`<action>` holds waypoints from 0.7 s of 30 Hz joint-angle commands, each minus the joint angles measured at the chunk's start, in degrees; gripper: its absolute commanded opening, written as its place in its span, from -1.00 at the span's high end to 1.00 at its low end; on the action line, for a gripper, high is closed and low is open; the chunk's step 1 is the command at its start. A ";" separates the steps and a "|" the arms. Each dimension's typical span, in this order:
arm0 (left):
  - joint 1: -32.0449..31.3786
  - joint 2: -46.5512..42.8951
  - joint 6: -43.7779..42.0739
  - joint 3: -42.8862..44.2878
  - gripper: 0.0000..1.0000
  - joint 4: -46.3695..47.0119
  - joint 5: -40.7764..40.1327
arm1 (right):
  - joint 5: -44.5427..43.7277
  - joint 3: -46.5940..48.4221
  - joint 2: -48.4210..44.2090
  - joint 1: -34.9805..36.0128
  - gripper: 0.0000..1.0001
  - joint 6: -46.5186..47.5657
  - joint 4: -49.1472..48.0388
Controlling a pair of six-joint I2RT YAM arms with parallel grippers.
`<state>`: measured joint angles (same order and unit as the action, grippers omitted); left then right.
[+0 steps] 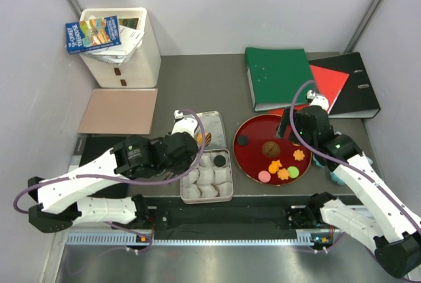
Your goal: Pack the cookies
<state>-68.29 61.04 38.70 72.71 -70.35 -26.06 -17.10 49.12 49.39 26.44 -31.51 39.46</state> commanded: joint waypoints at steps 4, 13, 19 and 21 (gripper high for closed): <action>-0.17 -1.98 1.82 -3.70 0.42 0.47 5.67 | 0.49 1.50 0.01 -0.51 -0.91 -0.57 -2.20; -0.17 -1.71 1.29 -7.93 0.37 2.67 8.05 | 0.05 1.15 -0.52 -0.51 -0.91 -1.01 -1.23; -0.17 -0.66 0.77 -8.11 0.18 4.52 7.17 | -0.21 1.06 -0.78 -0.51 -0.91 -1.01 -0.88; -0.17 0.04 0.50 -8.02 0.14 4.52 7.17 | -0.39 0.97 -0.96 -0.51 -0.91 -0.84 -0.70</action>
<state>-68.29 60.05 39.48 64.58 -69.21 -18.26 -16.60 49.12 49.60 26.44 -32.16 39.03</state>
